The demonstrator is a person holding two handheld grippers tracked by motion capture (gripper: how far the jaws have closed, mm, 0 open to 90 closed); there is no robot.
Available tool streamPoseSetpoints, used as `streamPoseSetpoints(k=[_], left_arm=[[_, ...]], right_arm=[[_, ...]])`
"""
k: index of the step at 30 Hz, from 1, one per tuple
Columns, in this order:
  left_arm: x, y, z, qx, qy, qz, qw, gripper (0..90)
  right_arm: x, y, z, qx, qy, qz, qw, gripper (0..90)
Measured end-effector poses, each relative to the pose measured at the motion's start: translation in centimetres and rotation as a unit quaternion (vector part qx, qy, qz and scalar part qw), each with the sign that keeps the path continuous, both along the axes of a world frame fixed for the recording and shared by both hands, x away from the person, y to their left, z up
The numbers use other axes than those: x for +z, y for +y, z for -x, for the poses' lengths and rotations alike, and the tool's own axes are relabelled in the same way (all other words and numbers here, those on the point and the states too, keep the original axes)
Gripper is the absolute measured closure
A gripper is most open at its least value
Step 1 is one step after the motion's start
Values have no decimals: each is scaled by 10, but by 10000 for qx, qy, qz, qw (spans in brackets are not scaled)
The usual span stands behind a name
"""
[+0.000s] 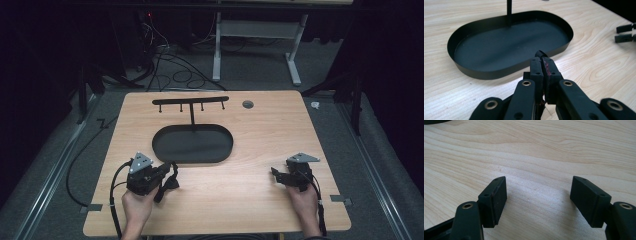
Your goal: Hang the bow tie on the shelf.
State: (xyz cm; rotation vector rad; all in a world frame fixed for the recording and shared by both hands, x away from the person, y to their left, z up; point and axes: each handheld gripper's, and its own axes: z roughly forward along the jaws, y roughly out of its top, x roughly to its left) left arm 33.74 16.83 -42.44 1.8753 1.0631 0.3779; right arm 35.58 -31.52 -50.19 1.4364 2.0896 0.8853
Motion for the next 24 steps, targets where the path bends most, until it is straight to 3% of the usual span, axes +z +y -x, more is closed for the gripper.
streamPoseSetpoints(k=[9,14,24], left_arm=[[12,9,-4,65,-102,109,9999,875],[19,12,-6,138,-203,-52,9997,875],[30,12,-16,103,-250,-18,9996,874]], right_arm=[[0,0,0,3,-8,-1,10000,307],[0,0,0,1,-8,-3,10000,307],[0,0,0,-2,-7,-3,10000,307]])
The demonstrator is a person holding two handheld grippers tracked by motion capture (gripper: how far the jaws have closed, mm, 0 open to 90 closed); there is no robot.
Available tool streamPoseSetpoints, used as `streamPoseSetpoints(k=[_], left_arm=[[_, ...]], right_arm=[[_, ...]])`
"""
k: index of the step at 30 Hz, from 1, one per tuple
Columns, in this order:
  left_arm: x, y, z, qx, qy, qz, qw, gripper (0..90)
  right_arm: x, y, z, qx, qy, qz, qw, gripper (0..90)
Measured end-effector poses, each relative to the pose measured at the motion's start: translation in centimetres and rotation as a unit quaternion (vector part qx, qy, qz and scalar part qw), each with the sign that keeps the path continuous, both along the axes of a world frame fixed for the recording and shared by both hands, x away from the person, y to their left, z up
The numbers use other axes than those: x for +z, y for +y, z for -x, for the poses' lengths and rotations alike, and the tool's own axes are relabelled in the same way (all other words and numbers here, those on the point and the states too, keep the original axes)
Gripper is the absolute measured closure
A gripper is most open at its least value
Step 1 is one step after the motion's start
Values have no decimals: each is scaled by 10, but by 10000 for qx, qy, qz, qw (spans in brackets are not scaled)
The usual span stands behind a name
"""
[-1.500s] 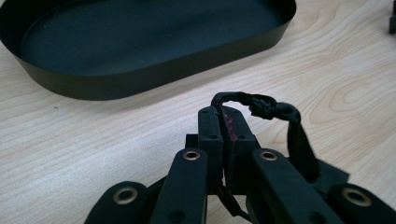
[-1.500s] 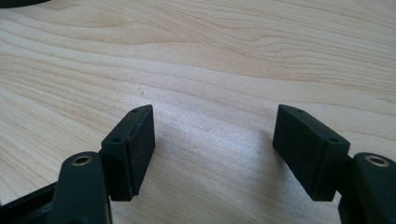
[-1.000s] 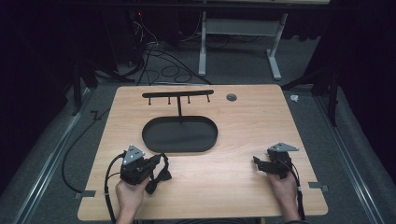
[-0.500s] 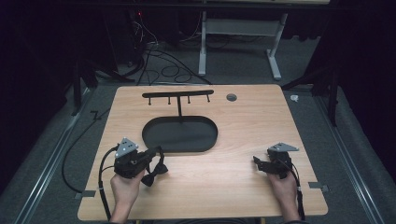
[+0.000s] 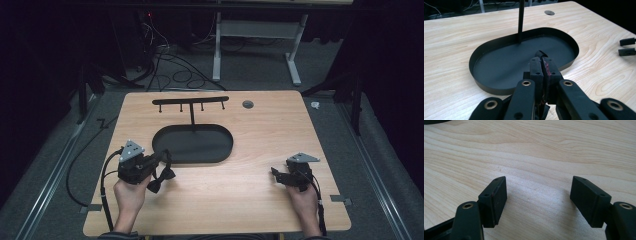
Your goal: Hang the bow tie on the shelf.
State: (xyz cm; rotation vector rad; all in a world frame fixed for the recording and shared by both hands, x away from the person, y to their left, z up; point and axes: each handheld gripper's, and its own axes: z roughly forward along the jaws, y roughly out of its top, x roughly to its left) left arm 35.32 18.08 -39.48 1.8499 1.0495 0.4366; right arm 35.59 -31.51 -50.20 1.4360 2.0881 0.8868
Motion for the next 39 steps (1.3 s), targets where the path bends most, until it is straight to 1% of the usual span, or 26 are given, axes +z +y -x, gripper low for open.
streamPoseSetpoints(k=[5,7,8,13,23,26,30,39], left_arm=[[4,0,-3,7,-31,-45,10000,874],[8,0,-3,-9,-69,-98,9999,874],[9,-1,-3,-13,-90,-92,9999,874],[17,0,-8,-41,-115,-167,9998,874],[28,1,-18,-50,-69,-32,10000,872],[32,3,-22,-18,-64,-88,9999,872],[37,6,-28,22,-76,-63,9999,872],[46,6,-42,108,-166,-133,9997,871]], right_arm=[[0,0,0,2,0,2,10000,307],[0,0,0,3,0,2,10000,307],[0,0,0,3,0,3,10000,307],[0,0,0,8,-4,8,10000,306],[0,0,0,13,5,9,10000,306],[0,0,0,9,-3,10,10000,306],[0,0,0,9,-4,11,10000,306],[0,0,0,13,14,13,10000,306]])
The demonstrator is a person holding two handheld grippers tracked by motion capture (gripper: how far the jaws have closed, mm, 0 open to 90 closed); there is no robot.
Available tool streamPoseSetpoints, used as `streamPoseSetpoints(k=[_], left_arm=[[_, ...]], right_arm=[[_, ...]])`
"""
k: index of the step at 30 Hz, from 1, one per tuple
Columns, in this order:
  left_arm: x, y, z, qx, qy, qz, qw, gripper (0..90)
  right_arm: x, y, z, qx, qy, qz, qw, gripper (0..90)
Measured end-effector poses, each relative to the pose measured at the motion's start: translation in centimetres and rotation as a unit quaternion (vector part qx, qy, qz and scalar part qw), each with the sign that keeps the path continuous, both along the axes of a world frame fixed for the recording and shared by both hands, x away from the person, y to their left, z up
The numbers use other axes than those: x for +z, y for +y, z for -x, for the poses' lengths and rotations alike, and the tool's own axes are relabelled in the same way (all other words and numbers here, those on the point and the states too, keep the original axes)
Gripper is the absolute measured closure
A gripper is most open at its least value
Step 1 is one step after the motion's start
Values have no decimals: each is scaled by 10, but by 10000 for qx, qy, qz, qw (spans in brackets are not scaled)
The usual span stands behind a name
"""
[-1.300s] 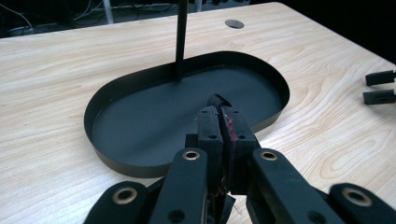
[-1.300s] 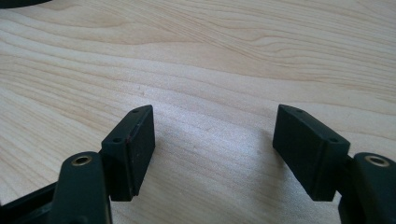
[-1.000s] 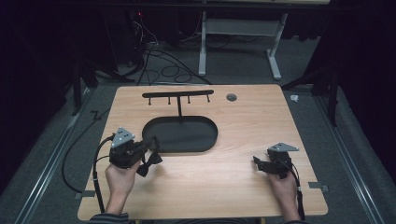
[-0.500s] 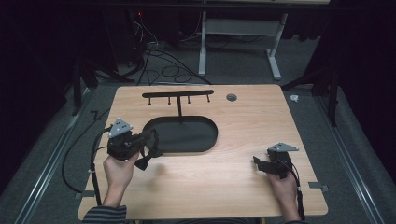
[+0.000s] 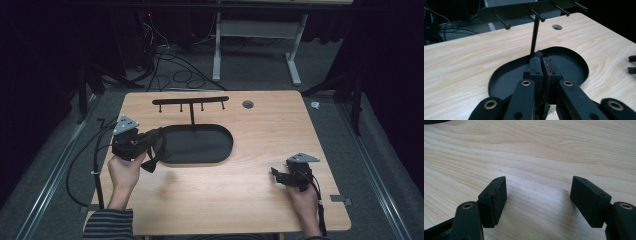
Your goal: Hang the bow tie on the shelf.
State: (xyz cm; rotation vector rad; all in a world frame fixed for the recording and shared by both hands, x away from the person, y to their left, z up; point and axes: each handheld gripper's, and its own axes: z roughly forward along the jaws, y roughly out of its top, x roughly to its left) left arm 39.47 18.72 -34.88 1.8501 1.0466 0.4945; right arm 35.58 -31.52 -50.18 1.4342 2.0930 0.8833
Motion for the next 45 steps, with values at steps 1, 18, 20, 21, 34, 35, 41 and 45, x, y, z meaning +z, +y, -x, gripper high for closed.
streamPoseSetpoints(k=[1,18,20,21,34,35,41,45], left_arm=[[1,0,-2,15,-9,-5,10000,871],[14,-1,-33,206,-94,21,9997,871],[14,-2,-37,230,-101,12,9997,872],[14,-1,-39,230,-83,42,9997,872],[14,-5,-65,409,-35,121,9991,870],[13,-5,-67,430,-28,107,9990,870],[11,-4,-74,511,22,19,9987,867],[10,-4,-78,579,42,-26,9983,864]], right_arm=[[0,0,0,0,-2,-1,10000,306],[0,0,0,-2,-8,-1,10000,306],[0,0,0,-8,-3,-7,10000,306],[0,0,0,-3,-8,-1,10000,306],[0,0,0,-9,-2,-31,10000,305],[0,-1,0,-9,-1,-31,10000,305],[0,-1,0,-8,-1,-39,10000,305],[0,-1,0,-9,1,-48,10000,305]])
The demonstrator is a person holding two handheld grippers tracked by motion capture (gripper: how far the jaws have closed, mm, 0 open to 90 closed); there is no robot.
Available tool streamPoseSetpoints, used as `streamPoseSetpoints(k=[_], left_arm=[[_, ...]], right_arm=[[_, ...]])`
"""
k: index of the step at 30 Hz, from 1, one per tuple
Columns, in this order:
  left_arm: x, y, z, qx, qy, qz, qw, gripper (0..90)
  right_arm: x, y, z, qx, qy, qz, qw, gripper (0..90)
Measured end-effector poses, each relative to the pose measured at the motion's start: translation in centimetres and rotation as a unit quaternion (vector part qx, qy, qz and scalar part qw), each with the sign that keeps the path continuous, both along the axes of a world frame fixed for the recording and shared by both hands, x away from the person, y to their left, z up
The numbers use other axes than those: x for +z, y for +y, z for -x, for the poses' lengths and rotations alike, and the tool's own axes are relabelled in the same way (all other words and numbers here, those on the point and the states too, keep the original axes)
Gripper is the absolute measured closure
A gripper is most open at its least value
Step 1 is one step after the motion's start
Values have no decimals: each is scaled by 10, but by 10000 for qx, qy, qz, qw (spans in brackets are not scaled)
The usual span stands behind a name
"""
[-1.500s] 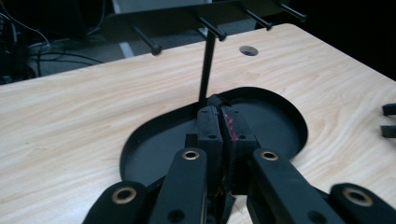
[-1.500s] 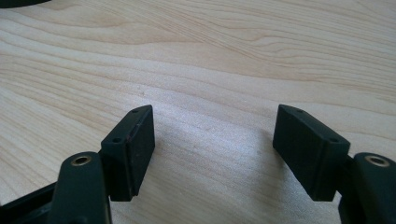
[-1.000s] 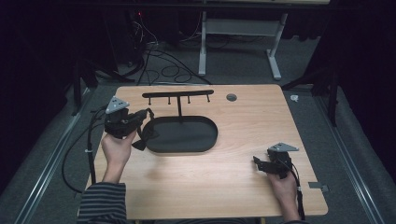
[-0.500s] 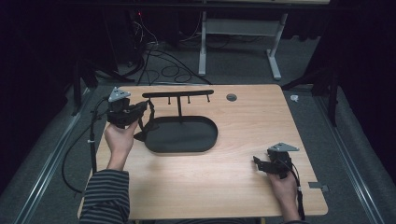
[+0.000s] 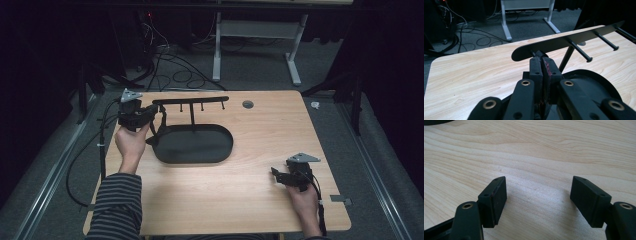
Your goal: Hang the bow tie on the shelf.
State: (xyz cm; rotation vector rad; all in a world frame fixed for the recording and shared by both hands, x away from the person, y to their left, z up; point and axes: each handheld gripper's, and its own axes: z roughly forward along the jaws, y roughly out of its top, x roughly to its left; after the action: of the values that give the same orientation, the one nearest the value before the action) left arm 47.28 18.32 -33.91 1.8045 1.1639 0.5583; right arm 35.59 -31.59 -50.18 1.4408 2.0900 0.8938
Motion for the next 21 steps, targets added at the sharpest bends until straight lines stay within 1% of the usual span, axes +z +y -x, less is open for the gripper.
streamPoseSetpoints(k=[4,6,9,12,14,19,21], left_arm=[[-1,0,-1,69,-28,-43,10000,859],[-1,-1,-1,56,-43,-50,10000,856],[-2,-1,-1,21,-7,-58,10000,851],[-2,-1,0,54,-22,-76,10000,829],[-2,0,1,34,-32,-158,9999,799],[-2,2,5,-23,-3,-73,10000,760],[-3,1,8,-63,9,-77,9999,749]], right_arm=[[0,0,0,2,0,-8,10000,305],[0,0,0,2,1,-10,10000,305],[0,0,0,6,2,-18,10000,305],[0,0,0,8,2,-21,10000,305],[0,0,0,7,3,-25,10000,305],[0,-1,0,8,5,-27,10000,304],[0,0,0,8,0,-2,10000,304]])
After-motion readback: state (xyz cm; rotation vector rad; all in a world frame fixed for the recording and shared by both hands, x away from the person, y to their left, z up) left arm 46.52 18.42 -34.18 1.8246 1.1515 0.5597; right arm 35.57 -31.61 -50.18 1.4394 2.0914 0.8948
